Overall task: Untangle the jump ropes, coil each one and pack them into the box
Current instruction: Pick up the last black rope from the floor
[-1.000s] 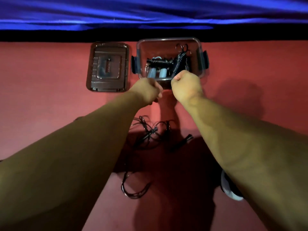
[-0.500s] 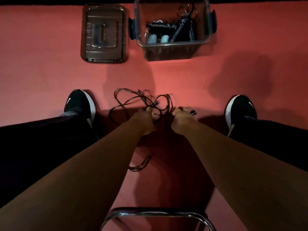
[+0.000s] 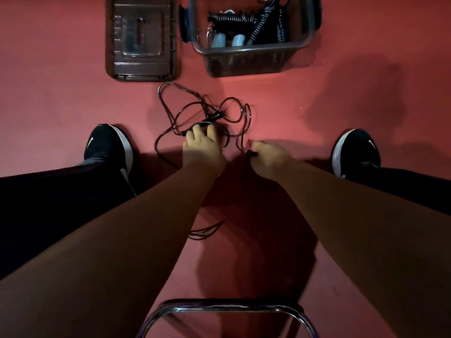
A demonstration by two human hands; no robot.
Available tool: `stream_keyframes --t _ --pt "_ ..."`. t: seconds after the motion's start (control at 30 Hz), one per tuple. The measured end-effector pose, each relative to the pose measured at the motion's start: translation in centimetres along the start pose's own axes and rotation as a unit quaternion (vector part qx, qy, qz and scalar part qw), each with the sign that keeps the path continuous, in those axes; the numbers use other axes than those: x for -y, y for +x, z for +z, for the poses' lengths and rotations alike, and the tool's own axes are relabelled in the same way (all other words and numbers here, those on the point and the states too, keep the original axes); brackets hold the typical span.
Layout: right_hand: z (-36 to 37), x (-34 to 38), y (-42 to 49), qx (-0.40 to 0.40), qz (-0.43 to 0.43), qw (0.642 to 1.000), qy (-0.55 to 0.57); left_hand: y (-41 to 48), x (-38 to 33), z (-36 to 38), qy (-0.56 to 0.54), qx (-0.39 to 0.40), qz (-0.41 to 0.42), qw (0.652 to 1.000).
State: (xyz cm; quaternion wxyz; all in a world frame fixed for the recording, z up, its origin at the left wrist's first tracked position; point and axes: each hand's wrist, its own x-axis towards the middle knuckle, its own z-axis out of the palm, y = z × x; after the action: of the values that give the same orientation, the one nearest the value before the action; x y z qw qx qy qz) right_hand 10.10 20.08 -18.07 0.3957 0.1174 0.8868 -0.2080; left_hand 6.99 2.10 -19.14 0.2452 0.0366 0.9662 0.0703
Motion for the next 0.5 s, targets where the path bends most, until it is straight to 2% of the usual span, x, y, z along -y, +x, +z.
stream_keyframes --t 0.07,0.17,0.3,0.43,0.5 --pt "-1.1 0.9 0.2 -0.011 -0.013 0.995 0.096 0.3 -0.7 -1.2 -0.027 -0.003 0.015 1.0" --pt "-3.4 3.1 -0.8 -0.056 -0.049 0.975 0.211 0.6 -1.1 -2.9 -0.101 0.054 0.082 0.99" --pt "-6.5 5.7 -3.0 -0.163 -0.086 0.946 0.267 0.6 -1.8 -4.5 -0.244 0.027 0.12 0.962" --pt "-11.4 8.6 -5.9 -0.247 -0.125 0.91 0.309 -0.2 -3.9 -8.0 -0.324 0.069 0.103 0.938" --pt "-14.3 10.0 -7.8 -0.275 -0.152 0.892 0.325 -0.7 -4.7 -10.6 -0.343 0.049 0.131 0.929"
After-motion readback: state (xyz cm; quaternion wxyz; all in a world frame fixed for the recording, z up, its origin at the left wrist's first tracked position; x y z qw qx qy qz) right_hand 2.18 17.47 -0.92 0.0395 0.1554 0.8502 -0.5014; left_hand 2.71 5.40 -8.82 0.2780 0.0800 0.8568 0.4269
